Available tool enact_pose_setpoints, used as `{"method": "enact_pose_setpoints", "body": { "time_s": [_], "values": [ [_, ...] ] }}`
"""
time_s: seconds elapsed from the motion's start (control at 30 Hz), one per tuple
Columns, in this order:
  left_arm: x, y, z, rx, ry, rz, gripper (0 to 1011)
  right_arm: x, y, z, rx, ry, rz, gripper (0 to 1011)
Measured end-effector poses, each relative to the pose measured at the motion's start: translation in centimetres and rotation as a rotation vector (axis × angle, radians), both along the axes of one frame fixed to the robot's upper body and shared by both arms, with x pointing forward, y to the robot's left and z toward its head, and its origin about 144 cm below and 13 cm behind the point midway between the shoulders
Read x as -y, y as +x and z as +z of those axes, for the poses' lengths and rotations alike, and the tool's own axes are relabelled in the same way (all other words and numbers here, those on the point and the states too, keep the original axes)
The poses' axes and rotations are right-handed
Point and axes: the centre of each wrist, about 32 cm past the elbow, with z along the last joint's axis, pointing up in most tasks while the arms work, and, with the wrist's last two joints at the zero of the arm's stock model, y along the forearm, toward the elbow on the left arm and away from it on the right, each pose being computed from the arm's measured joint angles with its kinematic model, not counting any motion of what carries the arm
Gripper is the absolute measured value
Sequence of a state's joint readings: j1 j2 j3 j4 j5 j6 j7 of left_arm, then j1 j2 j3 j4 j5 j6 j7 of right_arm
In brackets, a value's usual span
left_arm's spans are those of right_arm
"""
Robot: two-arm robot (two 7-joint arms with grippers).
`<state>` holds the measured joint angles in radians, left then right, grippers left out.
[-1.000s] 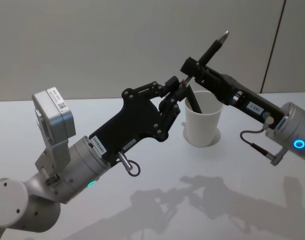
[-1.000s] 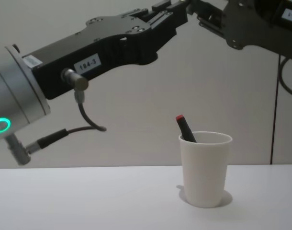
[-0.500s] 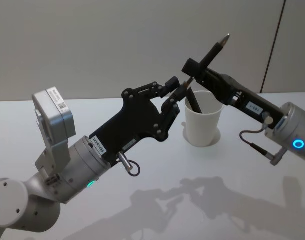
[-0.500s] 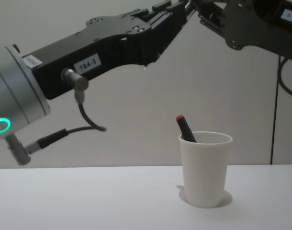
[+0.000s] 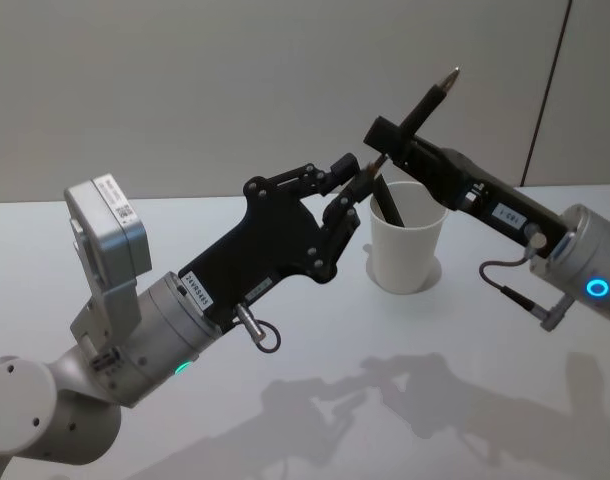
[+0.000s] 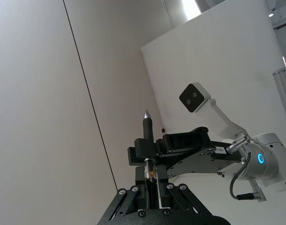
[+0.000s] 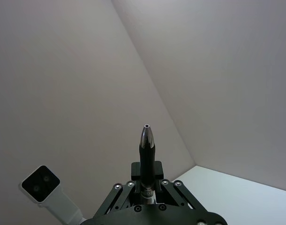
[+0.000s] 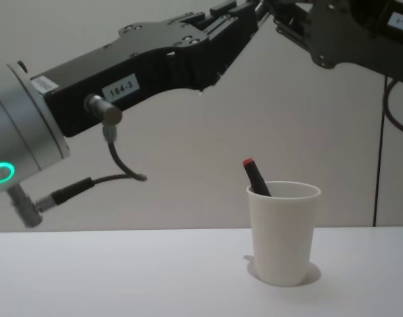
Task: Place the pen into the pen holder.
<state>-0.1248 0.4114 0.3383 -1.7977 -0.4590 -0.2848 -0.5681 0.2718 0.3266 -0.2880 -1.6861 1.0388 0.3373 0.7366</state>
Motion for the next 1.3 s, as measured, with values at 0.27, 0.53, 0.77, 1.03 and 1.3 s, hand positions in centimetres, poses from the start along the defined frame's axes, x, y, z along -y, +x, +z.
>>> {"method": "enact_pose_setpoints", "body": {
  "time_s": [0.27, 0.53, 0.77, 1.03, 1.3],
  "values": [
    [0.0, 0.0, 0.0, 0.0, 0.0, 0.0, 162, 0.0, 0.0, 0.0, 0.0, 0.0, 0.0, 145],
    [0.0, 0.0, 0.0, 0.0, 0.0, 0.0, 163, 0.0, 0.0, 0.0, 0.0, 0.0, 0.0, 144],
    [0.0, 0.0, 0.0, 0.0, 0.0, 0.0, 243, 0.0, 0.0, 0.0, 0.0, 0.0, 0.0, 145],
    [0.0, 0.0, 0.0, 0.0, 0.0, 0.0, 501, 0.0, 0.0, 0.0, 0.0, 0.0, 0.0, 144],
    [0.0, 0.0, 0.0, 0.0, 0.0, 0.0, 731, 0.0, 0.0, 0.0, 0.0, 0.0, 0.0, 145]
  ]
}}
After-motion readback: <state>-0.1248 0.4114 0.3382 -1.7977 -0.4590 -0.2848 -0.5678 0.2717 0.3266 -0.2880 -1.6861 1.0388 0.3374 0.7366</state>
